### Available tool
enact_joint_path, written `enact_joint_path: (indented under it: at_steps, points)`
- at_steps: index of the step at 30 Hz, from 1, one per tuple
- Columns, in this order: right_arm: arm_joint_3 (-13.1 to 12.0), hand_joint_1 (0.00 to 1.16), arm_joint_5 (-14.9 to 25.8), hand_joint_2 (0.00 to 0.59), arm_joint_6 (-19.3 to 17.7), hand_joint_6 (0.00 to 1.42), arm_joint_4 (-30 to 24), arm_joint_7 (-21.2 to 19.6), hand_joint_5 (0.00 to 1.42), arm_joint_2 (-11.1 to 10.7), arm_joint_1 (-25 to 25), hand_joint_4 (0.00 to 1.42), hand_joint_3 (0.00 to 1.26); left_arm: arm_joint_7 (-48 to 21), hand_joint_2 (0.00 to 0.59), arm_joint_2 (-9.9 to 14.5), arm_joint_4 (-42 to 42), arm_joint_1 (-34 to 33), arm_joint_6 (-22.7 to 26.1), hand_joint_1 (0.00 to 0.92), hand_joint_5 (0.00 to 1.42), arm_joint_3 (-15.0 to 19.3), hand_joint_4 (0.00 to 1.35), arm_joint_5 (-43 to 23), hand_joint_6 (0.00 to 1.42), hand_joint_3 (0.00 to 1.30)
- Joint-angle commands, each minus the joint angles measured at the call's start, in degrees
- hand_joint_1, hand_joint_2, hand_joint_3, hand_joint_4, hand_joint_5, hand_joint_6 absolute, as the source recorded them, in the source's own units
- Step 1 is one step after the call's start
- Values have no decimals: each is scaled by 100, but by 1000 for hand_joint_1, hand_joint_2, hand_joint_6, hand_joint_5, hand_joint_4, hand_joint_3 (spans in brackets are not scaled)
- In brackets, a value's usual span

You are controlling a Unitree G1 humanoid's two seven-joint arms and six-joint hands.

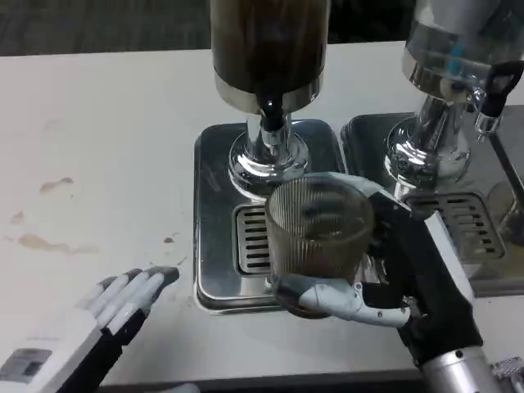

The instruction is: Grasp the cup under the faucet to collect the drink, then remove the cup.

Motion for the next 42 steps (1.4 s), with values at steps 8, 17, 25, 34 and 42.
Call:
enact_joint_path:
  at_steps: [8,17,25,34,42]
  points:
    - [-3,1039,251,140,45,1368,-448,278,962,-155,88,806,771,360,121,-63,-256,163,145,0,0,-31,0,329,0,0]
    - [-54,1035,386,138,102,1369,-608,358,965,-238,191,817,776,442,121,-266,-609,356,420,0,0,-162,0,489,0,0]
    - [-88,1032,444,133,112,1370,-652,389,973,-269,227,817,777,457,121,-303,-752,408,559,0,0,-197,0,507,0,0]
    - [-169,1023,575,130,204,1370,-686,432,974,-275,251,827,784,528,121,-333,-853,465,657,0,0,-204,0,562,0,0]
    - [-241,1021,676,129,248,1370,-691,607,974,-380,218,834,790,517,123,-329,-857,430,687,0,0,-223,0,540,0,0]
